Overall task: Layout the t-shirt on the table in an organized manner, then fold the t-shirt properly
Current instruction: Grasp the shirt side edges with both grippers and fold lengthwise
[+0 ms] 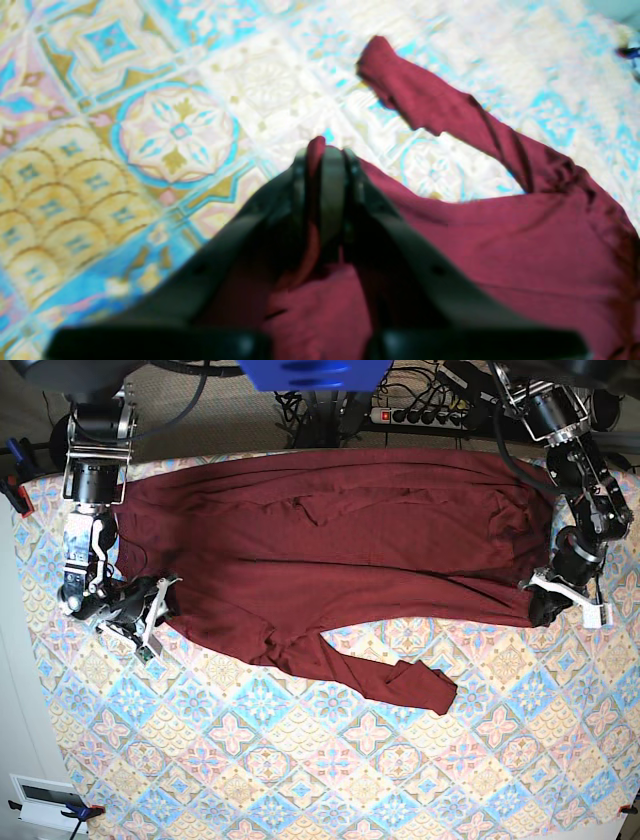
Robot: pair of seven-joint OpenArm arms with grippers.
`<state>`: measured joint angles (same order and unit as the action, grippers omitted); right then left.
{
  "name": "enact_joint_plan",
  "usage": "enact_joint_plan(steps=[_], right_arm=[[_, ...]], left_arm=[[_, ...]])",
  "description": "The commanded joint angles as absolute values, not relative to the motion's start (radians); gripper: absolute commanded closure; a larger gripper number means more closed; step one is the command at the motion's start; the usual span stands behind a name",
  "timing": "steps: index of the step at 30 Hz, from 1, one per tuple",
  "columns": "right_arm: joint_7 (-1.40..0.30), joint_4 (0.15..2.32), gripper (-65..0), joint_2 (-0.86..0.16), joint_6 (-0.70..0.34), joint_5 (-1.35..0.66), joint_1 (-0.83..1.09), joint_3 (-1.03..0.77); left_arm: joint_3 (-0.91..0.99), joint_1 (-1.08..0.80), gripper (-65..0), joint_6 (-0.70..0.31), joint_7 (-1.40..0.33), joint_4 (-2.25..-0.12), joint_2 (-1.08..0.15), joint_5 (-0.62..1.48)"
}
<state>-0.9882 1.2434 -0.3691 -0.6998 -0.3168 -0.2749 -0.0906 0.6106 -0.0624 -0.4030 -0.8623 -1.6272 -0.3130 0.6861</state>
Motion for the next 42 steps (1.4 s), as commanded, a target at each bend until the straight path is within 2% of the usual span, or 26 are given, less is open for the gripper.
enact_joint_plan(steps=[1,6,15,22,24,30,36,42], right_arm=[[-0.955,1.241,-20.0,-0.387,-0.698,-0.334,-0.32,-0.084],[-0.869,1.164,-26.8,-0.387,-0.698,-0.334,-0.328,-0.035],[-0.805,1.079,-26.2,-0.389,-0.698,-0.332,-0.328,-0.039],[-0.78,1.009,-26.1,-0.43,-0.698,-0.332,-0.329,-0.035],[-0.78,0.986,-23.3,-0.435,-0.698,-0.332,-0.329,-0.033],[-0.785,0.992,0.0,-0.435,-0.698,-0.338,-0.328,-0.036],[-0.789,1.036,0.0,-0.438,-0.698,-0.34,-0.328,-0.054],[-0.877,1.15,0.0,-0.438,-0.698,-0.34,-0.325,-0.2]], left_arm=[[0.628,-0.054,-0.1,-0.401,-0.842,-1.646,-0.332,0.694],[0.638,-0.059,-0.1,-0.401,-0.842,-1.646,-0.332,0.694],[0.636,-0.059,-0.1,-0.403,-0.842,-1.646,-0.332,0.694],[0.636,-0.059,-0.1,-0.403,-0.842,-1.644,-0.332,0.694],[0.634,-0.059,-0.1,-0.403,-0.842,-1.644,-0.332,0.694],[0.631,-0.053,-0.1,-0.403,-0.842,-1.644,-0.331,0.694],[0.631,-0.039,-0.1,-0.403,-0.839,-1.641,-0.331,0.694],[0.631,-0.027,-0.1,-0.401,-0.839,-1.643,-0.331,0.694]])
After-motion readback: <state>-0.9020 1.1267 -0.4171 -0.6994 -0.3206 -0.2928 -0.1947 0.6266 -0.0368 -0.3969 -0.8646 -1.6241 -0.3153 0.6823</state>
